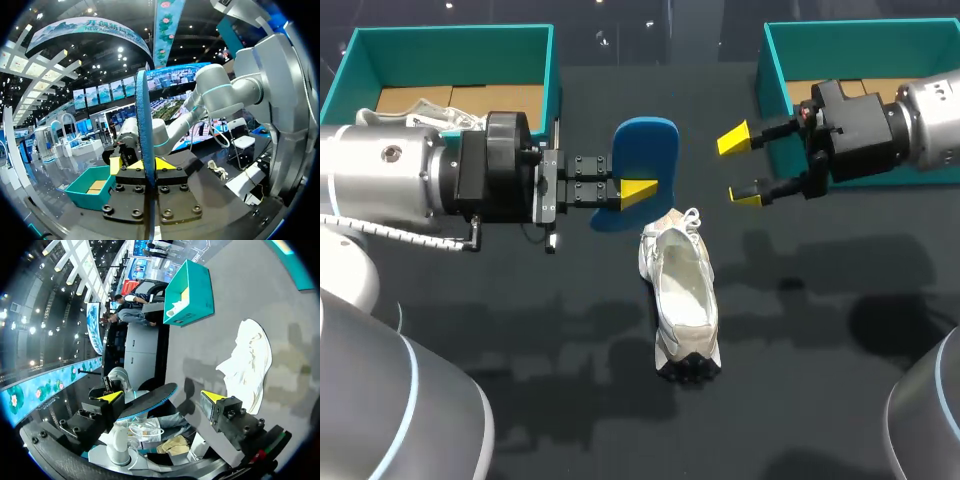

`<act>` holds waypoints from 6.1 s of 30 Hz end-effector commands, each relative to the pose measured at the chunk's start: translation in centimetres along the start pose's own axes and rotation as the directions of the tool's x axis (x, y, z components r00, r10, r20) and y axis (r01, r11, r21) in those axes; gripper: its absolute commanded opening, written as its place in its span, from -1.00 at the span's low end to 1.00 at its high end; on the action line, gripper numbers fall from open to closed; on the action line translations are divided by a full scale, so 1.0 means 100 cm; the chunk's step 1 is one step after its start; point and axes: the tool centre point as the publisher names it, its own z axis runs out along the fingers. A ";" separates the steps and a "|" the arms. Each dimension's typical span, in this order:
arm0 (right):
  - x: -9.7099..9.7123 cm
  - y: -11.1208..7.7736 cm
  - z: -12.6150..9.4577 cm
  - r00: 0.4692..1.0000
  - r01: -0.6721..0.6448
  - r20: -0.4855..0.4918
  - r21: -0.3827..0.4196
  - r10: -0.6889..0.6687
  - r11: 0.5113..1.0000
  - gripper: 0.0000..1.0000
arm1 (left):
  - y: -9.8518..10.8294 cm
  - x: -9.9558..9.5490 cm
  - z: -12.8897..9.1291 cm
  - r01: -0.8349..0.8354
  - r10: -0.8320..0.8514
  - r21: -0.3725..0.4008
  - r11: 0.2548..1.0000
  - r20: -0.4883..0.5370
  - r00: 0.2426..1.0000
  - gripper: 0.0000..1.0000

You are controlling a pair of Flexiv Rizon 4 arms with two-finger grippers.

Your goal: Take the shoe out of the shoebox, open the shoe tongue, remove and reinsert the insole, then place the shoe into the shoebox

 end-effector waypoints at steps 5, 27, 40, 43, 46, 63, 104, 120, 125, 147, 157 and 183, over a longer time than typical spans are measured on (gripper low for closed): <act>-0.001 0.000 0.001 1.000 0.000 0.000 -0.002 0.000 1.000 1.00 | 0.003 -0.001 0.005 -0.219 0.219 0.013 0.976 0.013 0.976 -1.00; 0.022 0.030 -0.005 0.979 -0.106 -0.179 -0.036 0.098 0.994 1.00 | 0.076 -0.035 0.028 -0.703 0.703 -0.051 0.709 0.116 0.701 -1.00; 0.019 0.032 -0.002 0.977 -0.126 -0.175 -0.029 0.119 0.992 1.00 | 0.079 -0.036 0.029 -0.721 0.721 -0.052 0.691 0.113 0.683 -1.00; 0.011 0.034 0.007 0.971 -0.149 -0.188 -0.003 0.146 0.989 1.00 | 0.086 -0.038 0.033 -0.792 0.796 -0.086 0.605 0.108 0.596 -1.00; 0.002 0.031 0.013 0.963 -0.183 -0.200 0.003 0.180 0.983 1.00 | 0.088 -0.042 0.034 -0.842 0.848 -0.103 0.530 0.095 0.522 -1.00; -0.013 0.026 0.027 0.964 -0.182 -0.191 0.046 0.187 0.982 1.00 | 0.093 -0.046 0.038 -0.863 0.869 -0.100 0.494 0.068 0.490 -1.00; -0.018 0.029 0.067 0.980 -0.115 -0.148 0.108 0.130 0.988 -0.25 | 0.137 -0.072 0.074 -0.917 0.922 -0.107 0.385 -0.007 0.388 -1.00; -0.020 0.032 0.071 0.980 -0.092 -0.169 0.085 0.105 0.992 -0.62 | 0.140 -0.070 0.074 -0.920 0.924 -0.107 0.378 -0.012 0.381 -1.00; -0.021 0.033 0.073 0.980 -0.087 -0.175 0.073 0.099 0.993 -0.69 | 0.140 -0.068 0.074 -0.921 0.925 -0.101 0.376 -0.011 0.379 -1.00; -0.032 0.030 0.075 0.974 -0.090 -0.202 0.053 0.099 0.995 -1.00 | 0.127 -0.068 0.028 -0.898 0.903 -0.120 0.423 -0.032 0.429 1.00; -0.040 0.021 0.087 0.973 -0.088 -0.211 0.058 0.098 0.994 -1.00 | 0.132 -0.090 -0.020 -0.908 0.897 -0.191 0.373 -0.178 0.405 1.00; -0.041 0.019 0.090 0.971 -0.088 -0.216 0.062 0.099 0.994 -1.00 | 0.112 -0.139 -0.050 -0.942 0.808 -0.187 0.280 -0.484 0.336 1.00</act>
